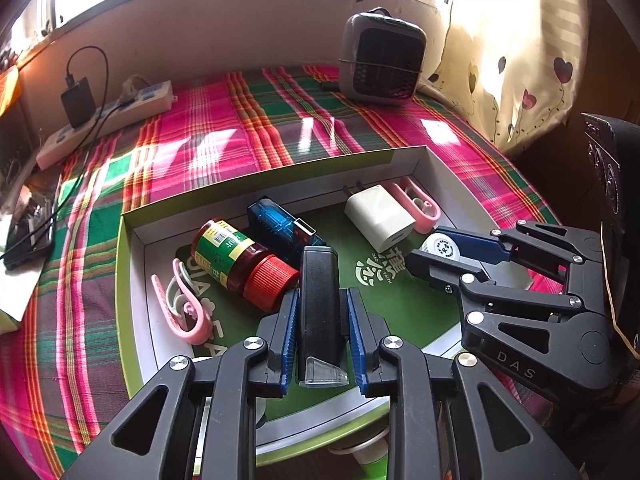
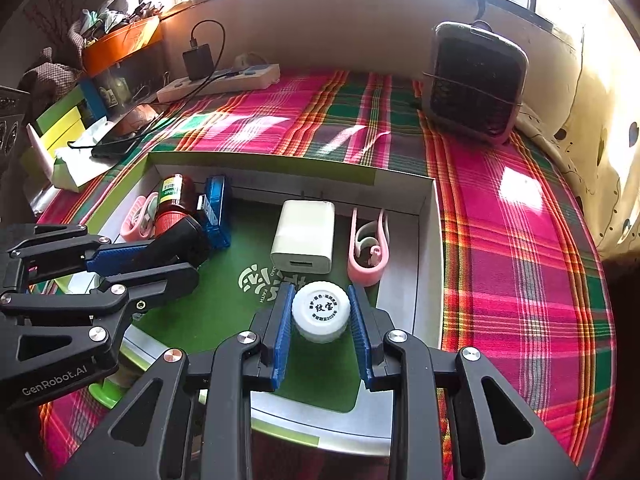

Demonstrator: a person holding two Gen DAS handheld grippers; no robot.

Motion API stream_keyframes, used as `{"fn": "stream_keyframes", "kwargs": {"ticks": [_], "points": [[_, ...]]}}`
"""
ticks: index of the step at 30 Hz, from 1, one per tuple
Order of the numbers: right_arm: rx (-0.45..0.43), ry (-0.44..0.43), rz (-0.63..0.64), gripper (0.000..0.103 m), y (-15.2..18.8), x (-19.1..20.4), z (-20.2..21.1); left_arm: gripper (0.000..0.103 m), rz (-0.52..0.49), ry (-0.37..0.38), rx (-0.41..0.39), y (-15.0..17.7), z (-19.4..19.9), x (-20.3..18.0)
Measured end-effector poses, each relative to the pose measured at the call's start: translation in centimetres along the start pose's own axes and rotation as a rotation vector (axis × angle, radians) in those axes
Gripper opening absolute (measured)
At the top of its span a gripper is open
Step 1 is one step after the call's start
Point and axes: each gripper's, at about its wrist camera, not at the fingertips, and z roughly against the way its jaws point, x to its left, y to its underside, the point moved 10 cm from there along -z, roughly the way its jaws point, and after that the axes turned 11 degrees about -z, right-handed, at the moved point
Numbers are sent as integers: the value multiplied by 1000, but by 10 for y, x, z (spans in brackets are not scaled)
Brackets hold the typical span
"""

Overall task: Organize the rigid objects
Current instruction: 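Lower the black lighter and white jar into the tray with both tools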

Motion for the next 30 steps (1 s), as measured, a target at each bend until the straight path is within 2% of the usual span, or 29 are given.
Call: {"fn": "stream_keyframes", "kwargs": {"ticks": [30], "points": [[-18,36,38,29,-2,0,-4,22,6,8,21,3,-7,1]]}}
